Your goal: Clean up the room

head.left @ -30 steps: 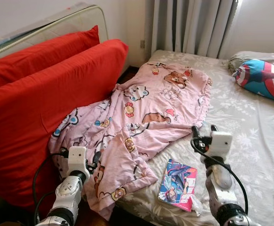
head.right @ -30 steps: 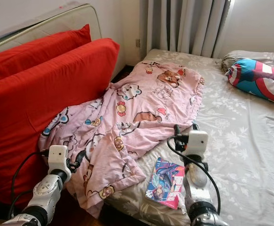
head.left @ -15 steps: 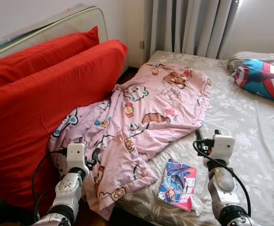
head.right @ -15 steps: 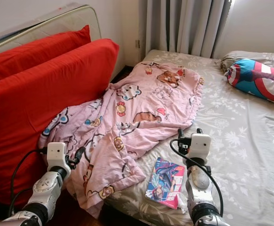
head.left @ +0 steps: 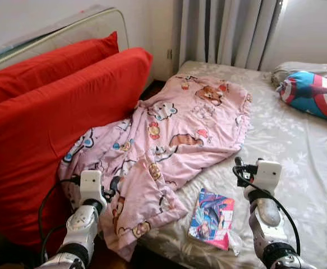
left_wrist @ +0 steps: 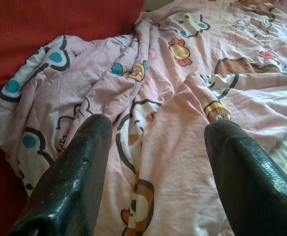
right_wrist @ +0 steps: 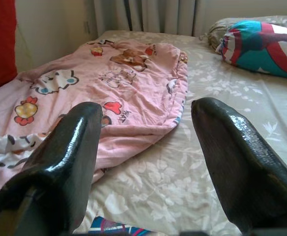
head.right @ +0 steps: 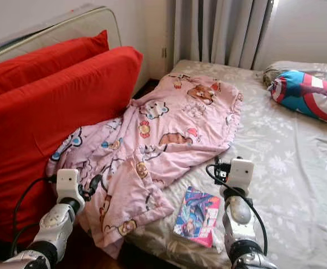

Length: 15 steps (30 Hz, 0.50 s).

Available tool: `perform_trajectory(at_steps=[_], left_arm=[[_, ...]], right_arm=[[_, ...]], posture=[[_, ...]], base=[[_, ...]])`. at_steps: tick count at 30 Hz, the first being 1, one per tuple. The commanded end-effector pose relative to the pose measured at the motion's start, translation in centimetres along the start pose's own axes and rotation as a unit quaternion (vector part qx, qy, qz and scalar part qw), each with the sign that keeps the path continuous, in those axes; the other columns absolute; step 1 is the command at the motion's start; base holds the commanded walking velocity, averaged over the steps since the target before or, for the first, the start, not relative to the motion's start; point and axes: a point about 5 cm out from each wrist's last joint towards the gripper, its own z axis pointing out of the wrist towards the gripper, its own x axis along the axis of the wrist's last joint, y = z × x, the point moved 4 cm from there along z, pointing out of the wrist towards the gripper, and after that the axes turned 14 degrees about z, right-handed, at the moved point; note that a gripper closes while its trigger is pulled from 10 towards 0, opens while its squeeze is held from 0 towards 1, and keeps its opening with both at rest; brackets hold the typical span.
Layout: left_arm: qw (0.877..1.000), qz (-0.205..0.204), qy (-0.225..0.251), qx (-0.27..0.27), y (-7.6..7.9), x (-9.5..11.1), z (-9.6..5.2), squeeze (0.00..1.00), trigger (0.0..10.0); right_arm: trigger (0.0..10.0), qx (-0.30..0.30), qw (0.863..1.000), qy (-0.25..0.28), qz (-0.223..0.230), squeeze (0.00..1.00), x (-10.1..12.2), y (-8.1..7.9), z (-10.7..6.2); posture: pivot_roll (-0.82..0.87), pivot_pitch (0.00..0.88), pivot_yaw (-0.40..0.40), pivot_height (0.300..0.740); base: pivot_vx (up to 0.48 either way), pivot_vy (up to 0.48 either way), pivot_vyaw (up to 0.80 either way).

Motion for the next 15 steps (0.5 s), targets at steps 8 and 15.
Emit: perform_trajectory(at_steps=[8,15], left_arm=[[1.000,0.002,-0.005,0.001,-0.24,-0.12,0.01,0.00,10.0],[1.000,0.000,-0.005,0.002,-0.26,-0.06,0.07,0.00,10.0]], right_arm=[[10.0,-0.003,1.000,-0.009,0.004,0.00,-0.48,0.05,-0.19],[10.0,-0.008,0.999,-0.031,0.005,0.00,-0.98,0.13,-0.05]], posture=[[0.01,0.000,0.040,0.681],[0.01,0.000,0.040,0.671]], base=[[0.000,0.000,0.00],[0.000,0.000,0.00]])
